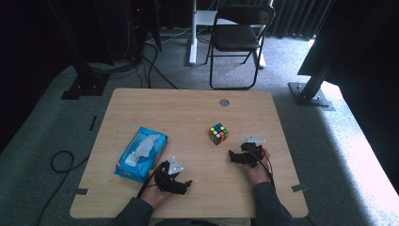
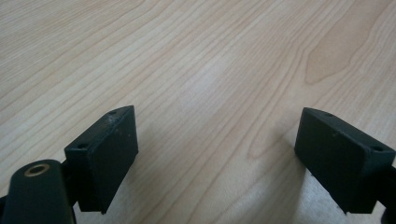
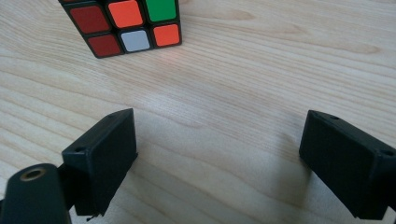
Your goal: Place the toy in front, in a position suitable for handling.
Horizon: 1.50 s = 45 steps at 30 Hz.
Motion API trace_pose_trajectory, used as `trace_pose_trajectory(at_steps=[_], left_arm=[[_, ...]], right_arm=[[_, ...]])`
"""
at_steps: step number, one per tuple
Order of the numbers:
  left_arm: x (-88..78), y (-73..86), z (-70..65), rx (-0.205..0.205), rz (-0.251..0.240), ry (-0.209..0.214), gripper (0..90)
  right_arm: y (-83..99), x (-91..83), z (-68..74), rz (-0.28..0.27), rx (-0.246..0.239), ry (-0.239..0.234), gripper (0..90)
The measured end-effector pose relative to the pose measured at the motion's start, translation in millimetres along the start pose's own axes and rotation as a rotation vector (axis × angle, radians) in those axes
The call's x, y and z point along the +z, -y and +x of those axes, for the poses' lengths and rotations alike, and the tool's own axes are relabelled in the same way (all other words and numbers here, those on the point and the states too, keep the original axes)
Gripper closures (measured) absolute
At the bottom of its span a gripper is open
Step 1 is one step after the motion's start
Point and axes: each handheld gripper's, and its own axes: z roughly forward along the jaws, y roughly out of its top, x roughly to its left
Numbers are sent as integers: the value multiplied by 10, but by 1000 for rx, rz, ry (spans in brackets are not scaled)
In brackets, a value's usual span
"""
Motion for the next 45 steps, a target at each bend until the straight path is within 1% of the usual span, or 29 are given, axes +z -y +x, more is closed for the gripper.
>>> trace_pose_trajectory(at_steps=[1,13,16,20,21,22,23,25,30,31,32,34,37,39,40,41,44,45], left_arm=[[3,-3,4,-3,0,-2,129],[3,-3,3,-3,0,-3,129],[3,-3,4,-3,0,-2,129],[4,-4,4,-3,0,-2,129],[4,-4,4,-4,-1,-2,129],[4,-4,4,-4,-1,-2,130],[4,-4,4,-3,0,-2,130],[4,-4,4,-3,-1,-2,129],[4,-4,4,-3,0,-2,129],[4,-4,4,-3,0,-2,129],[4,-4,4,-3,-1,-2,129],[5,-4,3,-4,-1,-2,129],[5,-4,3,-4,-2,-2,129],[5,-4,4,-4,-1,-2,129],[5,-4,4,-3,-1,-2,129],[5,-4,4,-4,-2,-2,129],[5,-4,4,-4,-2,-2,129],[4,-4,4,-3,-1,-2,129]], right_arm=[[7,-7,0,0,-6,-4,108],[10,-14,10,3,-6,-5,112],[1,-36,29,19,-10,-8,144],[-21,-44,44,39,-8,-6,164],[-46,-54,59,63,-6,-3,185],[-58,-62,68,78,-7,-7,185],[-58,-62,68,78,-7,-7,193],[-72,-79,78,95,-23,-22,226],[-76,-81,73,96,-33,-30,243],[-84,-96,67,97,-32,-26,325],[-84,-96,67,97,-32,-26,325],[-88,-129,62,72,-42,6,354],[-122,-214,46,30,-32,7,380],[-142,-253,35,20,-26,-3,379],[-149,-257,29,16,-25,-13,364],[-149,-257,29,16,-25,-13,364],[-167,-247,27,11,-12,-55,334],[-176,-246,32,7,-14,-67,325]])
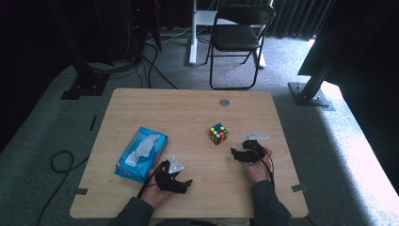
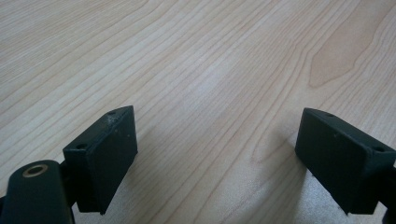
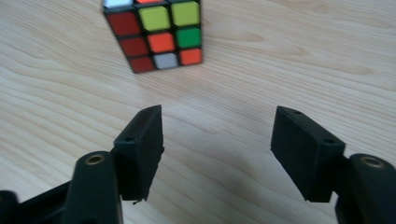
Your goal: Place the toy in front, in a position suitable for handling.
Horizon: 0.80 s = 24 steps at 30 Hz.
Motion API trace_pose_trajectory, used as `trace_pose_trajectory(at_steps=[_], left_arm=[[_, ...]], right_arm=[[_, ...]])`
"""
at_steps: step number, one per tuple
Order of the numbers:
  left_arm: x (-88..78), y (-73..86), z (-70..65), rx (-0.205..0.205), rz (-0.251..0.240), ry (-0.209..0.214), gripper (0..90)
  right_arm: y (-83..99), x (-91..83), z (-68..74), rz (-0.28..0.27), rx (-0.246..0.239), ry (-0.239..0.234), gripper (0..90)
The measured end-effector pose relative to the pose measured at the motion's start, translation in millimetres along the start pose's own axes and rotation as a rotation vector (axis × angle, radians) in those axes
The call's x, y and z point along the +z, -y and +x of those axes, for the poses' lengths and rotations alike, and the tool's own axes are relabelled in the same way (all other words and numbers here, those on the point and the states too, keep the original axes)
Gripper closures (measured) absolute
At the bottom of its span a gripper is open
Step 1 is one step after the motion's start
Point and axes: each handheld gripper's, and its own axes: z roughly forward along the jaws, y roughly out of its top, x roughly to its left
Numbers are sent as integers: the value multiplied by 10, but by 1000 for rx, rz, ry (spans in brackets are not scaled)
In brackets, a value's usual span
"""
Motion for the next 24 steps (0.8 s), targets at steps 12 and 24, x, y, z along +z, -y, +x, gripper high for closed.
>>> trace_pose_trajectory(at_steps=[12,24], left_arm=[[2,-3,0,-1,0,0,130],[3,-2,-1,-3,-1,-1,129]], right_arm=[[-168,15,135,-35,-57,-48,281],[-340,155,252,-38,-85,-80,240]])
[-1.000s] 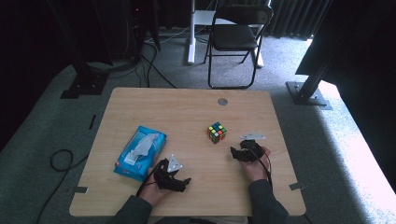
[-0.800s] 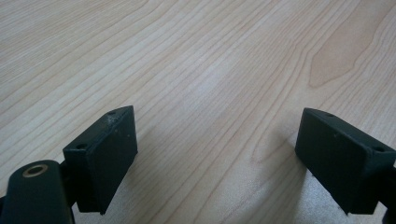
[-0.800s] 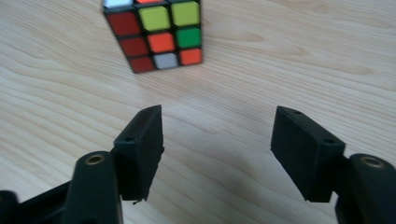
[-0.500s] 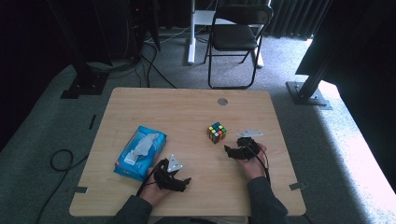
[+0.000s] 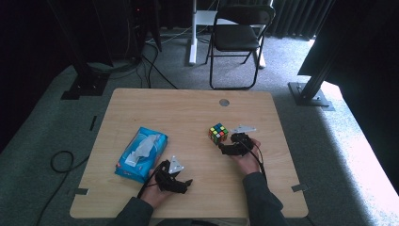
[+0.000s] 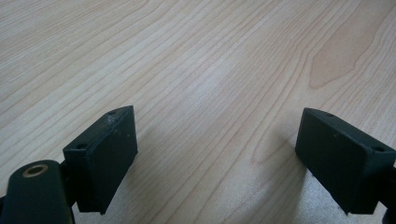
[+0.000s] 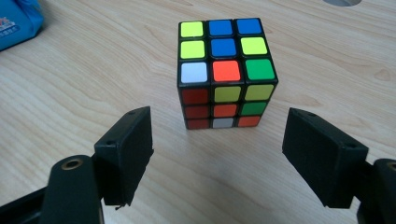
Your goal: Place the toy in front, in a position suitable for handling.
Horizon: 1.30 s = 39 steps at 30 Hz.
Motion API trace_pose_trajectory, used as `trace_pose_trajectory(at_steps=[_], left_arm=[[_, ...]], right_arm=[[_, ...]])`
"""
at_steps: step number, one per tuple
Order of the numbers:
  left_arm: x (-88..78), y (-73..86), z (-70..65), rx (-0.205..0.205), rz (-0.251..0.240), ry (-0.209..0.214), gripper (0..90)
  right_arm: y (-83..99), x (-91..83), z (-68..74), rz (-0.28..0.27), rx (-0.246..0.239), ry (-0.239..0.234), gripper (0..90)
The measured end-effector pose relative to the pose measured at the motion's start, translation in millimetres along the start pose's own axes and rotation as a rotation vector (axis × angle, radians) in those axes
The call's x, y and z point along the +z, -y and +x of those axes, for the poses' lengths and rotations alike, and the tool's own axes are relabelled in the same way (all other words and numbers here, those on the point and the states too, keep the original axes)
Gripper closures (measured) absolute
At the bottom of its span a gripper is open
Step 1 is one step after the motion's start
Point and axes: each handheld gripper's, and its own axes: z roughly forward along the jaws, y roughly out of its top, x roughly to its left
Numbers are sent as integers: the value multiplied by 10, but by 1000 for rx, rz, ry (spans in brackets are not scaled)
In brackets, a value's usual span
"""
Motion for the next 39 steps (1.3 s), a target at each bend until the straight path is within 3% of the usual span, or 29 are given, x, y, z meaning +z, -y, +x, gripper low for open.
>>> trace_pose_trajectory(at_steps=[20,29,39], left_arm=[[-1,0,1,2,2,0,129],[-2,0,1,2,2,0,129],[-1,0,0,0,1,0,129]], right_arm=[[-192,234,-34,29,-7,26,203],[-315,352,-10,40,-3,33,212],[-311,440,-41,53,7,35,266]])
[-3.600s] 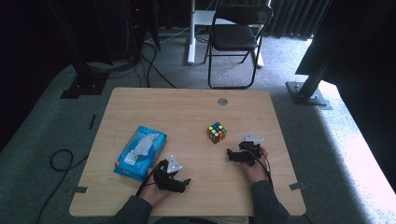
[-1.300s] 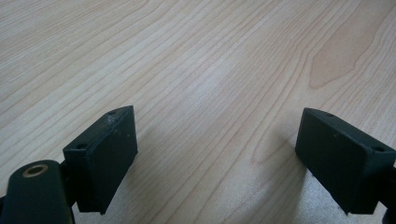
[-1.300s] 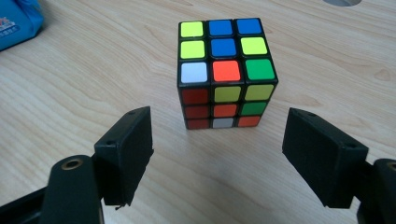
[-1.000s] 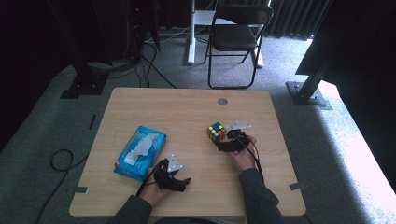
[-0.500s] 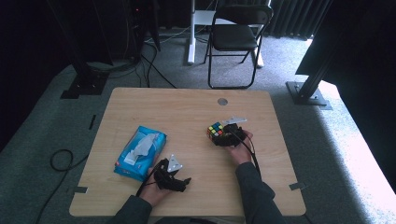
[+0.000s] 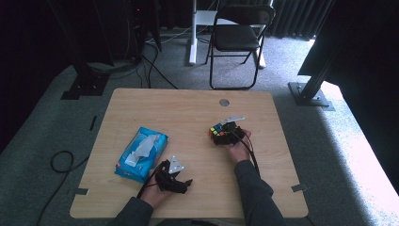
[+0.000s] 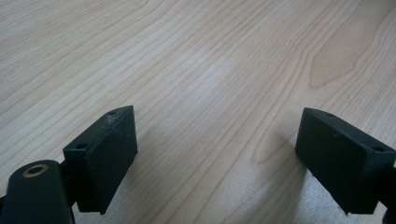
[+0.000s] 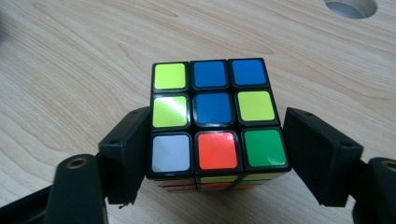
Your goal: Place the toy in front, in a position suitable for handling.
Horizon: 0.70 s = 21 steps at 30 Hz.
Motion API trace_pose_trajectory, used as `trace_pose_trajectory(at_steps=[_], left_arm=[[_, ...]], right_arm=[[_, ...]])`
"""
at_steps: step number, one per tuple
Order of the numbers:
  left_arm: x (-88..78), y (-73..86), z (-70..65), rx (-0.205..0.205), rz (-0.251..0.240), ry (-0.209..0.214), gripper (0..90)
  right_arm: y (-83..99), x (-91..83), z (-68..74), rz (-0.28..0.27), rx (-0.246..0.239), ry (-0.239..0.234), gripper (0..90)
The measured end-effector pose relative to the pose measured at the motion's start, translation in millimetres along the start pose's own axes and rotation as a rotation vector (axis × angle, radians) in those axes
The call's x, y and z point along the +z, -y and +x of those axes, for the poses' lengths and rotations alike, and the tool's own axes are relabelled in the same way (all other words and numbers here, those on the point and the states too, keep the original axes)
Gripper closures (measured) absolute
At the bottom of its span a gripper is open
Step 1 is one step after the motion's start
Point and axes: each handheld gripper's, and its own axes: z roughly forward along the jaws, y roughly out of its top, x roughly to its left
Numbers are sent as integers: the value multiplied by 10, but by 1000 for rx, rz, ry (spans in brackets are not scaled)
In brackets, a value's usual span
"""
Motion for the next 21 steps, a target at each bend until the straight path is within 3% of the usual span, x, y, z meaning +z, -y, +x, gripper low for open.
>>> trace_pose_trajectory(at_steps=[7,21], left_arm=[[-1,0,1,2,2,0,129],[0,-2,1,2,2,0,129]], right_arm=[[1,20,-15,2,8,-25,292],[5,47,2,16,-17,-23,334]])
